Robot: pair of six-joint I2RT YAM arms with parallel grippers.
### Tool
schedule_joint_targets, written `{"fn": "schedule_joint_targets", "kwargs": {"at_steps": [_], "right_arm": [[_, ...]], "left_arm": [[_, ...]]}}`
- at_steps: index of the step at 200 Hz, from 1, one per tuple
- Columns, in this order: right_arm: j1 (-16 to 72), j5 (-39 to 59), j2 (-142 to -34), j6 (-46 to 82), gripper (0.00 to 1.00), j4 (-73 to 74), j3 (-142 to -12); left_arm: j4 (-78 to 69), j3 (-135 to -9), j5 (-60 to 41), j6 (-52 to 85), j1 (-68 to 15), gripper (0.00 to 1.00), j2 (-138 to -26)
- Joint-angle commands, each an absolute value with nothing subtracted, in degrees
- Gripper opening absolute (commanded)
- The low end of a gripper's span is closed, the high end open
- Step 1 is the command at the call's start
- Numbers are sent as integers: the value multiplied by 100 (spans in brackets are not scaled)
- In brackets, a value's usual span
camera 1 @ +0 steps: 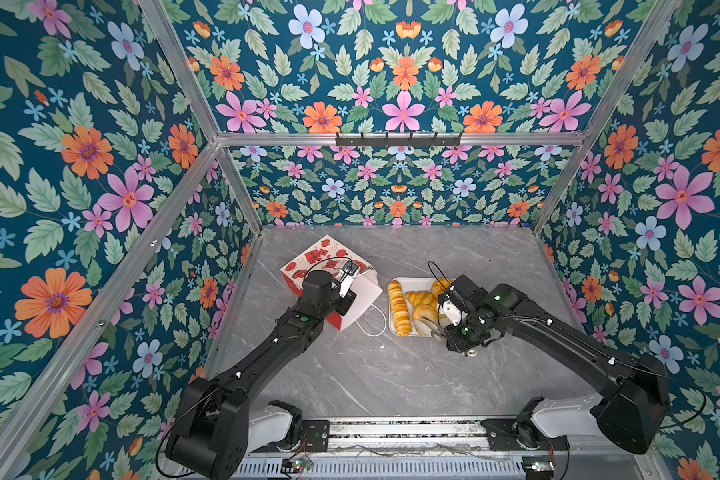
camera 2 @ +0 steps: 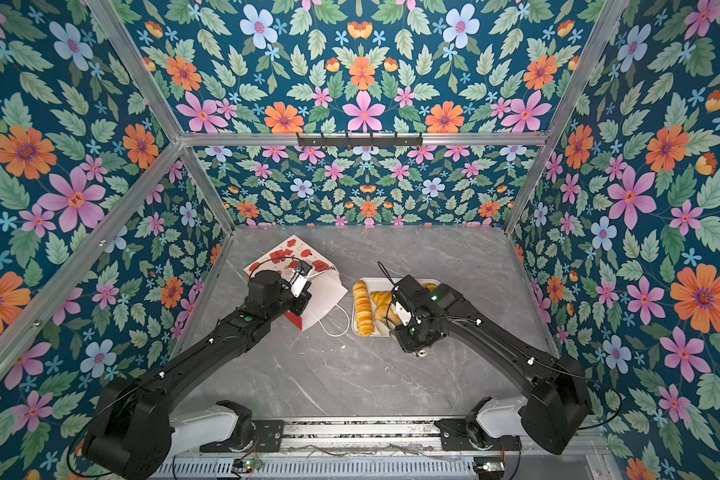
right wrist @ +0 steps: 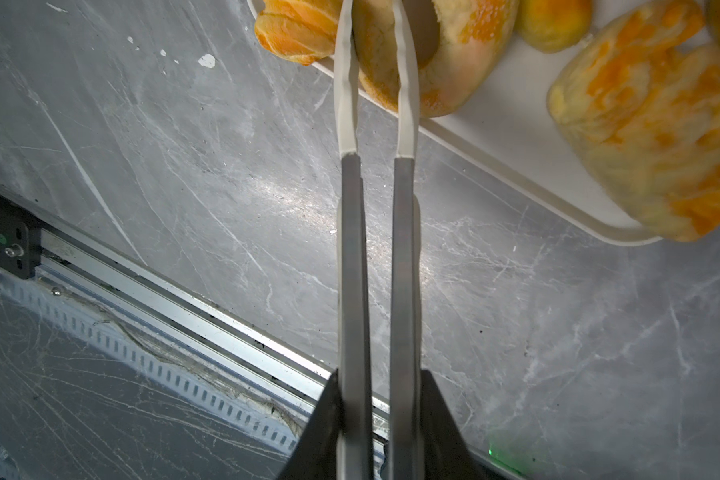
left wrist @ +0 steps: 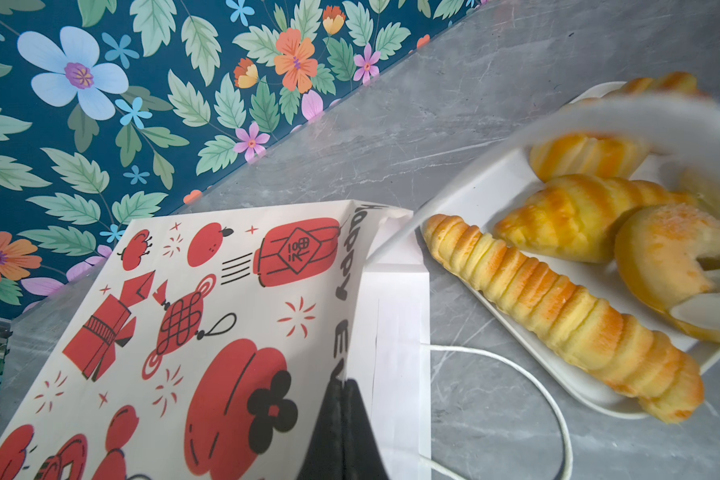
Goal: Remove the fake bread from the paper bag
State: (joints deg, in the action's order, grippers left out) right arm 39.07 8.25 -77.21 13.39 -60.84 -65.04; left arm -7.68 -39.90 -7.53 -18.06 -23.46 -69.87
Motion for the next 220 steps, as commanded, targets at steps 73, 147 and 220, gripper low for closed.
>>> {"fn": "schedule_joint_targets", "kwargs": {"at_steps": [73,147,220], "right_arm": [[3918,1002,-7250,1674,39,-5897,-6408],[3916,813,-6290,1993,35,-5637,-6424],[4099,1691,-6450,2040,35,-3229,-6101]], "left_arm": [[-861,-4008,-773,-1760,-2341,0,-6960],[-863,-4031,-791,-1757,-2338,0,-6926],[-628,-4209,-652,-1987,-2343,0,-6719]]}}
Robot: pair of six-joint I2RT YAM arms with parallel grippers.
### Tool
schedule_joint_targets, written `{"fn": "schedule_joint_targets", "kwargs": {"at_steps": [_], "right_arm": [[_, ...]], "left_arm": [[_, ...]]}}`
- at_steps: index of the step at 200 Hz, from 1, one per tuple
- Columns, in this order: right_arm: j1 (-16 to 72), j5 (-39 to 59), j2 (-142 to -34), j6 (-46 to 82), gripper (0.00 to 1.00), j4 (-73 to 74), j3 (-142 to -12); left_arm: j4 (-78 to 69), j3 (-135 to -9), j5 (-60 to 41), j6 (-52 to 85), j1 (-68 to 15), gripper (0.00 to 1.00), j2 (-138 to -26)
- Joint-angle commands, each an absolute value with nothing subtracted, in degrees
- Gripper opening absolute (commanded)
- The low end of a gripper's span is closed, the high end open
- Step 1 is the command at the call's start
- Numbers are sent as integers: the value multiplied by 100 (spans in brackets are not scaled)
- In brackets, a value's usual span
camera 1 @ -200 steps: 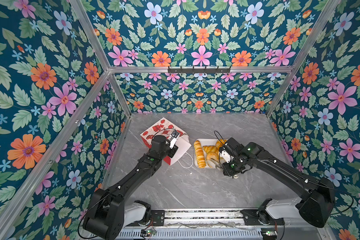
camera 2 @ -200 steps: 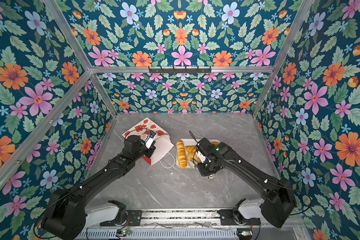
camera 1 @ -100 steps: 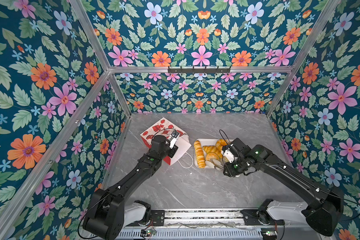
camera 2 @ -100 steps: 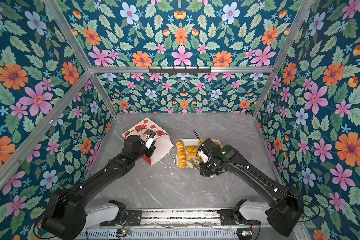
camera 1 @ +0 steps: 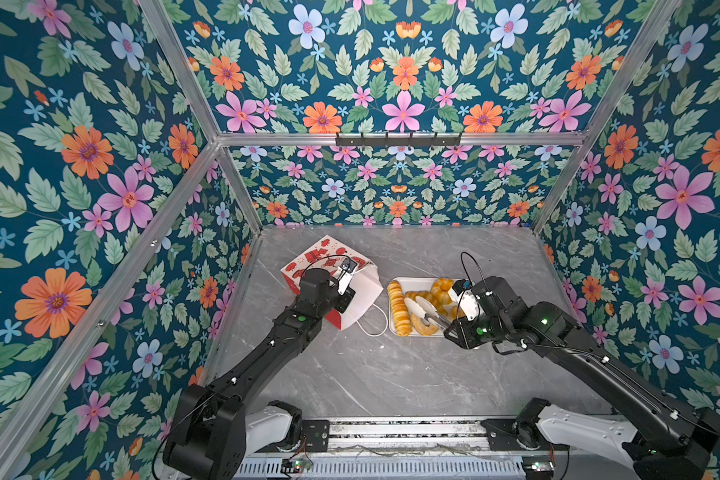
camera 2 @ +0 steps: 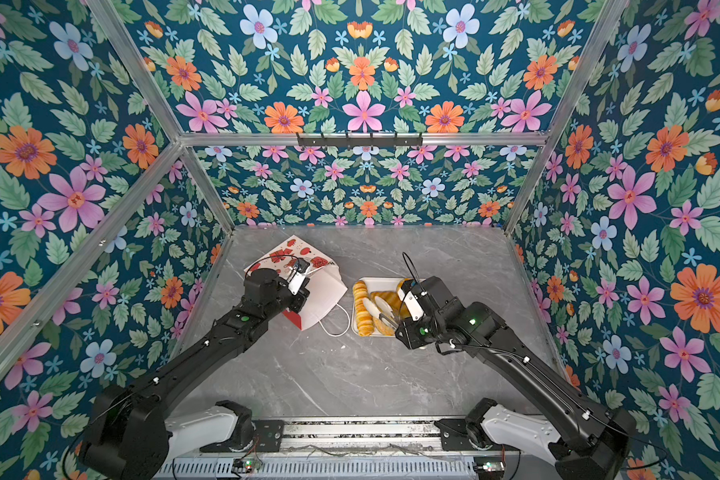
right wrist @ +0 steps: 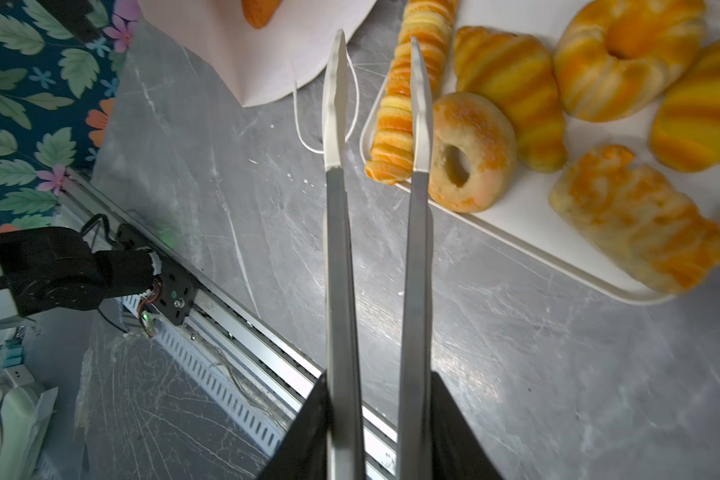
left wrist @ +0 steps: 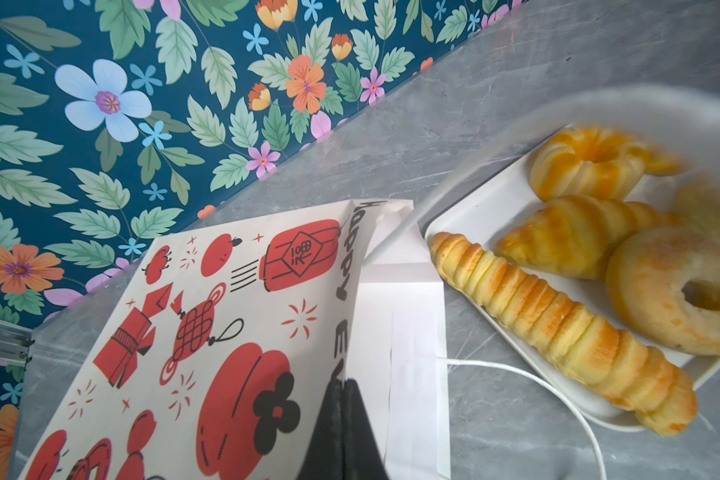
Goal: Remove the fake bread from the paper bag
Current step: 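Reach the right tongs into the bag opening held by the left gripper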
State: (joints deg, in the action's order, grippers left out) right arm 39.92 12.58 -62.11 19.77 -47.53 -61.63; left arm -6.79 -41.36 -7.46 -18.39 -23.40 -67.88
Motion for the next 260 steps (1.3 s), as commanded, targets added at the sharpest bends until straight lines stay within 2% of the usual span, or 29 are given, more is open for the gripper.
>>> {"fn": "schedule_joint_targets", "kwargs": {"at_steps": [1,39,113,157,260], "right_arm": [[4102,1707,-6459,2040,35,-3179,-6100],[4415,2011,-7757,1823,35,-1871,-6468],[4447,1950,-10323,2254,35,-1769,-8178],[4392,2146,-10897,2805,38,-1531,-8467],[4341,2698,-11328,3671,41,-1157,-8596]], "left_arm": [[-621,-4214,-651,-1987,-2345,0,-6717],[-512,-4271,-648,-1991,-2325,0,-6662],[-467,-4335,-747,-1916,-2321,0,-6736],[-481,-4325,-817,-1953,-2326,0,-6759],[-488,-4302,-875,-1942,-2328,0,-6741]]}}
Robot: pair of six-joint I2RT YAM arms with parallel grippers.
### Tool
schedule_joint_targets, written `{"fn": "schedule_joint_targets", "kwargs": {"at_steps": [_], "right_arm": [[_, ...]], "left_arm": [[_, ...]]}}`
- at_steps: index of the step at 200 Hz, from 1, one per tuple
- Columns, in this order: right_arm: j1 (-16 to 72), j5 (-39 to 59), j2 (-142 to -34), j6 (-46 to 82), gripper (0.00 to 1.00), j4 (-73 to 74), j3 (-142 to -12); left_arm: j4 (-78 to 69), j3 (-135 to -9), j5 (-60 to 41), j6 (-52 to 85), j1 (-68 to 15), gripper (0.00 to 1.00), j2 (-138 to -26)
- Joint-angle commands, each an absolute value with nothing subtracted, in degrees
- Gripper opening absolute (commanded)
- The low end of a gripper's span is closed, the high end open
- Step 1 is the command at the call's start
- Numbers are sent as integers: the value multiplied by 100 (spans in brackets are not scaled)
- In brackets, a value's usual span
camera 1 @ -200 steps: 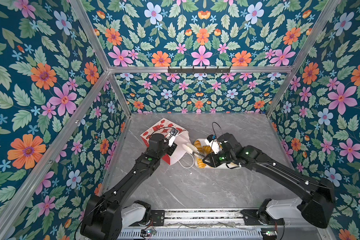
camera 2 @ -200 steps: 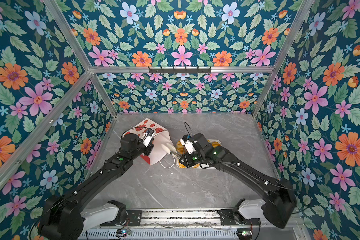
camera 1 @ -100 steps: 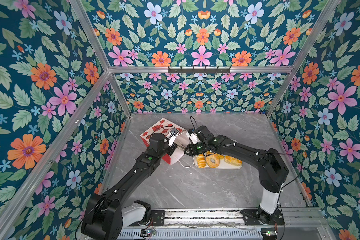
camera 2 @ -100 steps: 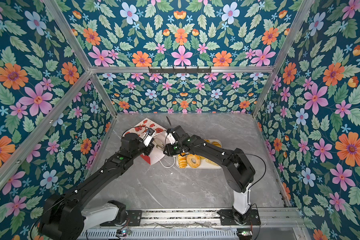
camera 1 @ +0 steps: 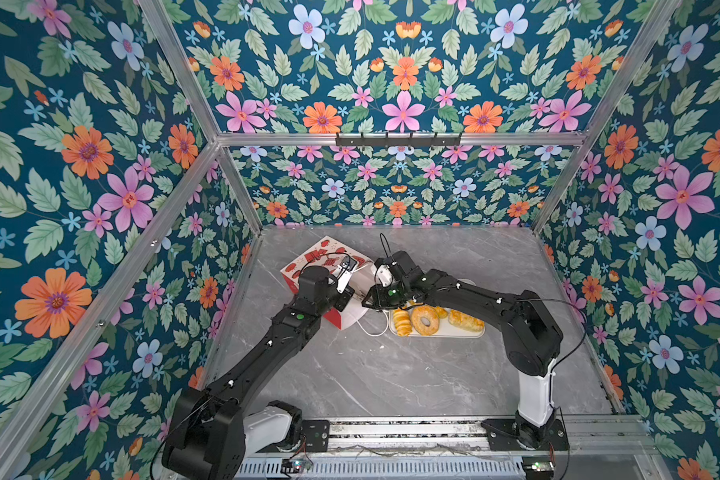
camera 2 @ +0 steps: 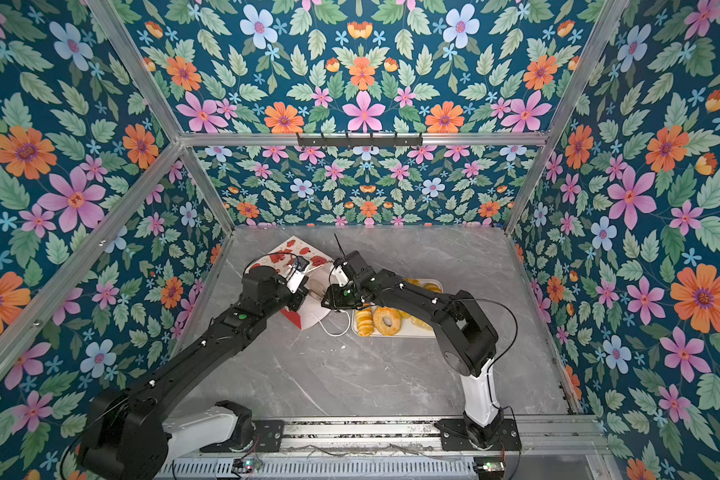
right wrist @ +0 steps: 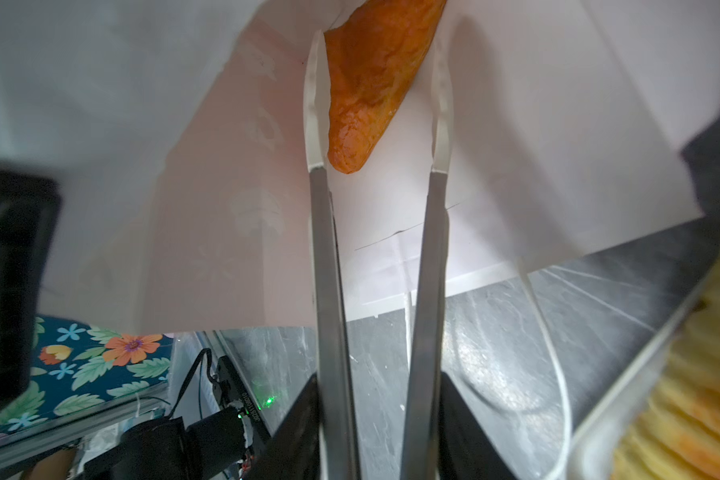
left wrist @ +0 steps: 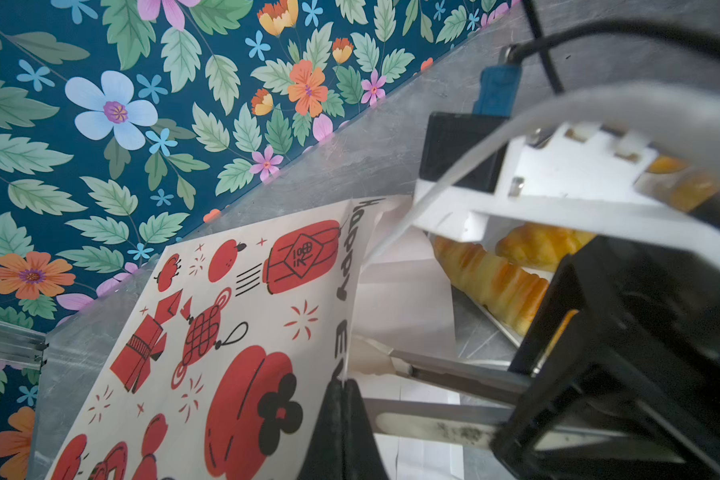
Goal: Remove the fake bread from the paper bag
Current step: 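Reach the right tongs into the bag opening held by the left gripper, then close the right tongs on the orange pastry inside the bag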
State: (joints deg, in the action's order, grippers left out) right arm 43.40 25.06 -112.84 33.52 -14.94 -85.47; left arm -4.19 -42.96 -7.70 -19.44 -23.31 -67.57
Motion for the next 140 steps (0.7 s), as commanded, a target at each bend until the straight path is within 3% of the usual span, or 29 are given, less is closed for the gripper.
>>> {"fn": "schedule_joint_targets", "kwargs": {"at_steps": [1,108,140], "right_arm": [[4337,2698,-11333,3677,41,-1154,-8596],[4336,3115,-11936,4161,42,-1116,-9041],[4339,3201,-12100,4343,37,-1012,-9105]], "left_arm": [[-486,-4304,-872,-1942,-2324,0,-6741],[-466,-4276,-922,-1951,-2321,0,-6750],[-475,-4280,-932,-1942,-2324,0,-6759]]}}
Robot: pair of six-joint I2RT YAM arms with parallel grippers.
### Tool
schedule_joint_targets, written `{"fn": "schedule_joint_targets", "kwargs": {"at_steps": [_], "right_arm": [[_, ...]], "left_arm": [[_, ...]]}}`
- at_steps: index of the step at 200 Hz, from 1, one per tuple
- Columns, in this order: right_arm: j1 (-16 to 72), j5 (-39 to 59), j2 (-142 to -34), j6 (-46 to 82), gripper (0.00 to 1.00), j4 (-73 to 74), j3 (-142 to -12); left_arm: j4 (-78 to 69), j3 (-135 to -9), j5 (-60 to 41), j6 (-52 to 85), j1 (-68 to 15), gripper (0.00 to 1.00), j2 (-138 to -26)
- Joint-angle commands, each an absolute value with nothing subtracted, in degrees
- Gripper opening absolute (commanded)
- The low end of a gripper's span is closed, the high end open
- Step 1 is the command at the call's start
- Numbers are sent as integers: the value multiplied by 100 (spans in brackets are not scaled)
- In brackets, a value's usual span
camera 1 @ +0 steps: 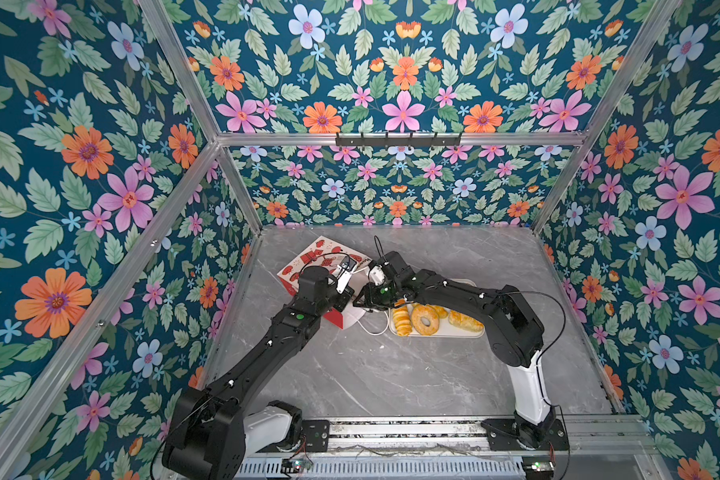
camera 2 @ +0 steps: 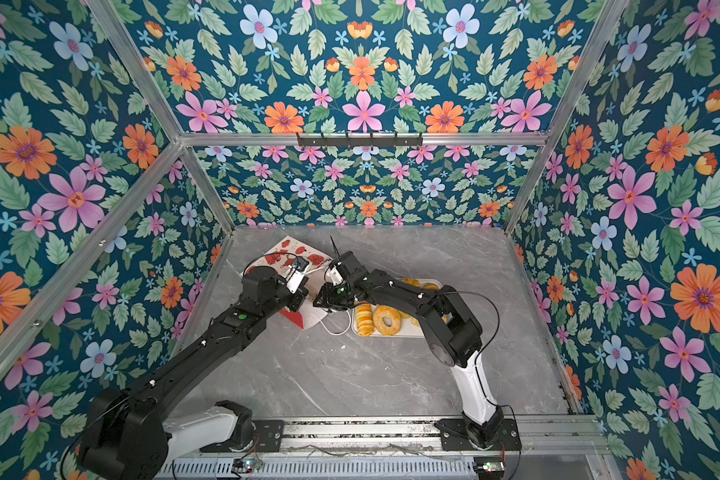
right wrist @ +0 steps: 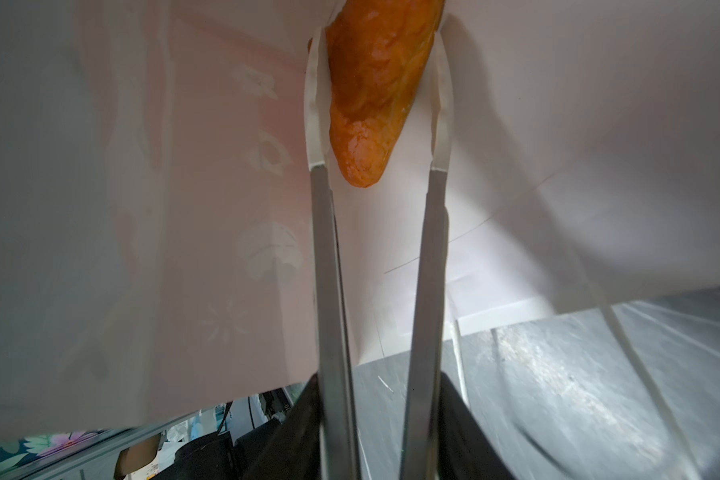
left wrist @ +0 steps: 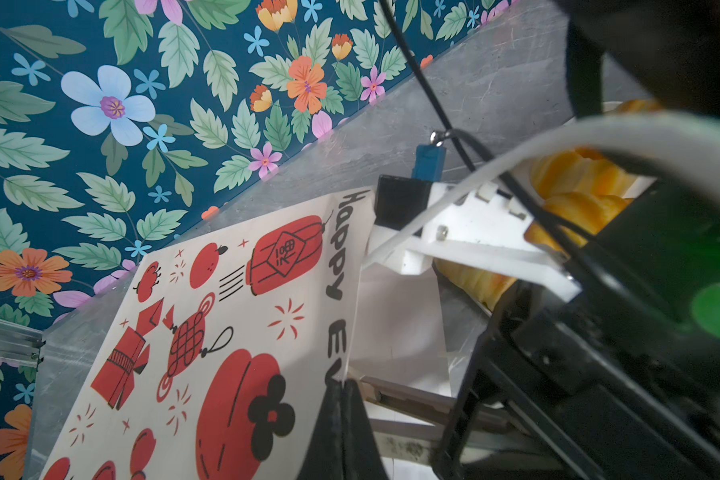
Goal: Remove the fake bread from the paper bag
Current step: 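Close the right tongs on the orange pastry inside the bag, then pull the orange pastry out of the bag with the right tongs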
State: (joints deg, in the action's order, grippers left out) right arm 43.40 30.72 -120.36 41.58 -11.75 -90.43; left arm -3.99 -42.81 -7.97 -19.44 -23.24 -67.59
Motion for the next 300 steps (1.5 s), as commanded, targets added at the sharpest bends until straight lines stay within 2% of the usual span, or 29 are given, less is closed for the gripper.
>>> {"fn": "schedule_joint_targets", "kwargs": {"at_steps": [1,52,91,167,221,300], "right_arm": [[4341,3205,-12101,4342,37,-1007,-9105],[4310,3088,-11939,4342,27,-975,-8944],[4235,2818,-11402,4269,18,-883,-8343],[4114,2586,-9825,4228,13,-734,-6786],[4075,2681,-8877,4211,9,-752,-6200],[3989,2478,-7542,3852,7,-2101,-5665]], "left_arm": [[-475,-4280,-932,-1942,-2322,0,-6759],[-500,-4236,-888,-1934,-2325,0,-6724],[-532,-4214,-805,-1908,-2320,0,-6691],[-614,-4261,-660,-1846,-2326,0,-6835],[-721,-4271,-642,-1793,-2314,0,-6935],[-824,-4196,-441,-1793,-2313,0,-6886]]}}
